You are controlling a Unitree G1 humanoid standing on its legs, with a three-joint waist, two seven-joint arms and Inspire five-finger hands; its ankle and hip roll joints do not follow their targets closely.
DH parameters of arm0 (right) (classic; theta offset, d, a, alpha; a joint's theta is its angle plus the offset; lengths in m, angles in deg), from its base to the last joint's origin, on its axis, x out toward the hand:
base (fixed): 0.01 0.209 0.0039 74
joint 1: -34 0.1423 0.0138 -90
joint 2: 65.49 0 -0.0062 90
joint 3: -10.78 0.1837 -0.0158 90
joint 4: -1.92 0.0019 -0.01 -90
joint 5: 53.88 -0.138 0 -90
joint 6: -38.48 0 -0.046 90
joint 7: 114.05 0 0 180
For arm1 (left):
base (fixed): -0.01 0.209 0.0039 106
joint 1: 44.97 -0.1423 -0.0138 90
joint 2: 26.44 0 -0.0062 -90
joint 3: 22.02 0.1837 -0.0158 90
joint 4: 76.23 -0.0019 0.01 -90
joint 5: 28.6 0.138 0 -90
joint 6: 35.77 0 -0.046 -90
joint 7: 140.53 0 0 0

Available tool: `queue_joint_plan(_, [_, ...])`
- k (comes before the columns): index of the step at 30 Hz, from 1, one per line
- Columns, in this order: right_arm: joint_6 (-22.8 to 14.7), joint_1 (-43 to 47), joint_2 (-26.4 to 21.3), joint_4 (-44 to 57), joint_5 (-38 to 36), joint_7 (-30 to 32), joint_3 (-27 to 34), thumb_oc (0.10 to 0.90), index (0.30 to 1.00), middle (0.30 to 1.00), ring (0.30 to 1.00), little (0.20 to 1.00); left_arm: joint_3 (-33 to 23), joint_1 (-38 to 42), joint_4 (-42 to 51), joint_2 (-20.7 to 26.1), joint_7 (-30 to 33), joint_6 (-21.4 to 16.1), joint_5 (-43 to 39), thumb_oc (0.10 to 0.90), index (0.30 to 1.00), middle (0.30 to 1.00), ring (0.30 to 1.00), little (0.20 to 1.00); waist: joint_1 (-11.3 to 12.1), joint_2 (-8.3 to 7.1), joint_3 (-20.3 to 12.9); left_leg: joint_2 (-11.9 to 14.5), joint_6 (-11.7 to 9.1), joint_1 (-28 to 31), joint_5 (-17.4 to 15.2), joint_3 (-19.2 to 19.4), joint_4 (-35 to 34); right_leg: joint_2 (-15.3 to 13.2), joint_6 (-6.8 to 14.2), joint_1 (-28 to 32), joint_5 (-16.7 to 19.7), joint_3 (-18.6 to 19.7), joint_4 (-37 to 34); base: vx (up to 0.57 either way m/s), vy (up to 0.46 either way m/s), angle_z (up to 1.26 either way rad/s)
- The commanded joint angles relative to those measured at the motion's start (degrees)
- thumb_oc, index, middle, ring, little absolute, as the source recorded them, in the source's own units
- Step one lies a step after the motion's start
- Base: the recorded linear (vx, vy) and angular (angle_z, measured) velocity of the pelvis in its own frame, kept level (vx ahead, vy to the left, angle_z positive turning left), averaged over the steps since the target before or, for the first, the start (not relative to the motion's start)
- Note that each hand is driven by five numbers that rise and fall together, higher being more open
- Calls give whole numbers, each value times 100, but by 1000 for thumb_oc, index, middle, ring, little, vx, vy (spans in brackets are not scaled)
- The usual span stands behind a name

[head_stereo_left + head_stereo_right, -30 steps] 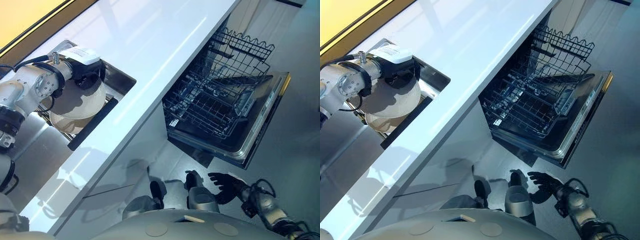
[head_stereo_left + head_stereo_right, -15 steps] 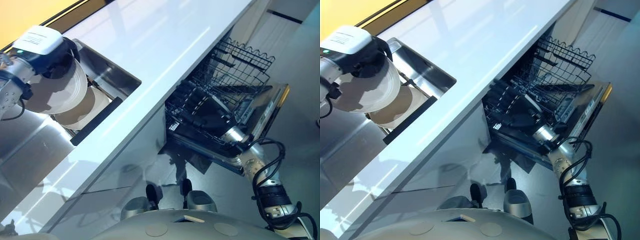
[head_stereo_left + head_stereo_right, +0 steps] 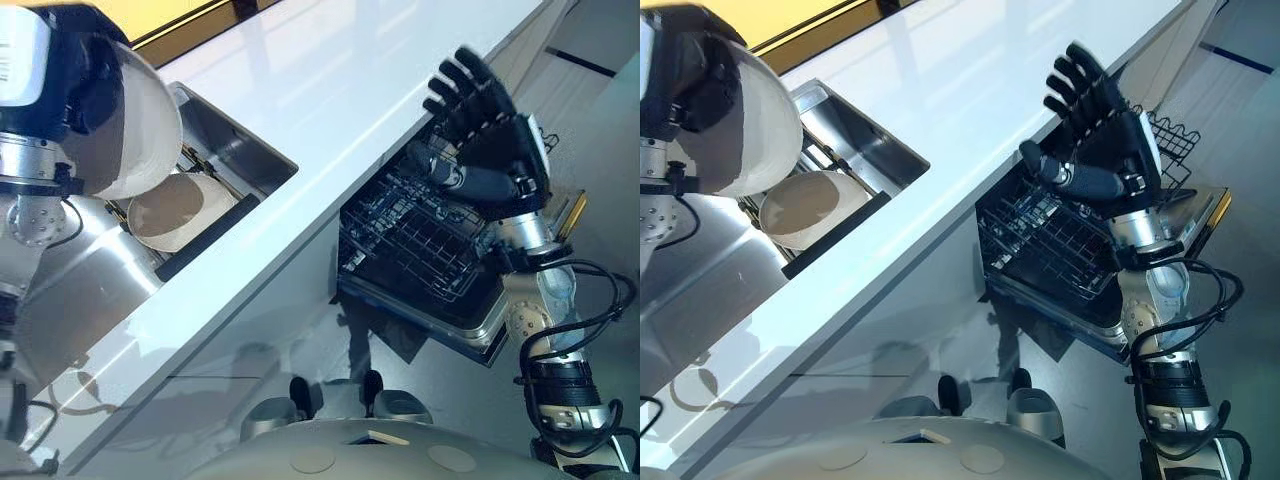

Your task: Pick up plates and place into dishwasher.

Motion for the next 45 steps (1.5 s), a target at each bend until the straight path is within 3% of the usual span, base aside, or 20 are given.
queue_joint_plan(1, [-36,847,189,629,-316,2,-247,800,900,900,900,900,-596,645,26,-85,1285,-66,-130,100,300,300,300,200,19,95,-837,-400,264,-16,-648,-176,12,265,70,-214,-855,-119,695,-50,-25,2])
queue_joint_plan(5, [139,1252,366,656,-29,281,-868,800,900,900,900,900,-323,1034,-35,-557,2015,-197,-116,100,300,300,300,200,60,38,-903,-396,226,-61,-576,-193,12,273,25,-221,-794,-119,638,-23,-10,0])
queue_joint_plan(13, [-276,1781,704,335,808,1168,-1576,800,900,900,900,900,-45,1363,-74,-1590,3118,-707,-10,100,300,300,300,200,113,-57,-979,-390,189,-56,-556,-257,12,297,-5,-171,-780,-82,576,0,-4,1])
queue_joint_plan(18, [-370,1880,918,282,1185,1576,-1816,800,900,900,900,900,-134,1267,236,-2211,3158,-918,-60,100,300,300,300,200,140,-94,-993,-392,182,-51,-551,-296,12,302,-15,-150,-782,-60,556,0,0,0])
queue_joint_plan(22, [-309,1916,1121,305,1390,1860,-2005,800,900,900,900,900,-98,1172,635,-2732,3018,-811,25,100,300,300,300,200,150,-125,-985,-390,186,-41,-555,-321,12,312,-23,-138,-787,-41,558,0,0,0])
queue_joint_plan(31, [144,1923,1366,365,657,1774,-2264,800,900,900,900,900,189,1156,848,-3067,2867,-604,319,100,300,300,300,200,123,-159,-978,-396,191,-41,-554,-326,12,338,-28,-140,-758,-3,537,0,0,0])
queue_joint_plan(45, [-70,1940,1533,319,636,1991,-2534,800,900,900,900,900,794,1092,907,-3394,2718,-823,542,100,300,300,300,200,132,-184,-989,-393,198,-44,-561,-363,12,369,-30,-128,-757,10,525,0,0,0])
